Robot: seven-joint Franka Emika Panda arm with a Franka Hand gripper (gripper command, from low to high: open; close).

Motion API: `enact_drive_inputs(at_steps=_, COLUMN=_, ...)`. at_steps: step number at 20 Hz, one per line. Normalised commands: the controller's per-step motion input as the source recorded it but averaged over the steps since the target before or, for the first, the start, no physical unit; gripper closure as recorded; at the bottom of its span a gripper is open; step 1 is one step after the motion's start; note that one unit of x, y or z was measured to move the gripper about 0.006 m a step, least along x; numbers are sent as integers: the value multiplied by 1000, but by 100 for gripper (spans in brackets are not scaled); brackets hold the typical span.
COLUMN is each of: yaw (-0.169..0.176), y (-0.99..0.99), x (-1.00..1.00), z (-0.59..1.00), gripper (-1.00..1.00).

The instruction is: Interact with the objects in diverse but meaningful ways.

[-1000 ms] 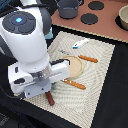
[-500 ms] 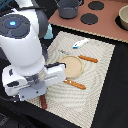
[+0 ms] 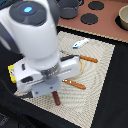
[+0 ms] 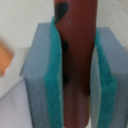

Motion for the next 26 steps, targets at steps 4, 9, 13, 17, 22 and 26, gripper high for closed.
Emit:
enact_drive_inputs(at_steps=4, yaw=73, y=704, x=-634, z=753, gripper=100)
enact_drive_inputs(at_steps=9, yaw=56, y=485, x=-940, z=245, gripper=100)
enact_drive_inputs(at_steps=13, yaw=0, y=164, x=-1000, z=0, gripper=100)
enact_drive_inputs(at_steps=17, yaw=0, y=13, x=-985, z=-59, gripper=100)
enact_drive_inputs(at_steps=22, yaw=0, y=6, x=-953, z=-120, gripper=100)
enact_drive_inputs(at_steps=26, yaw=0, y=26, x=-949, z=-277, gripper=100)
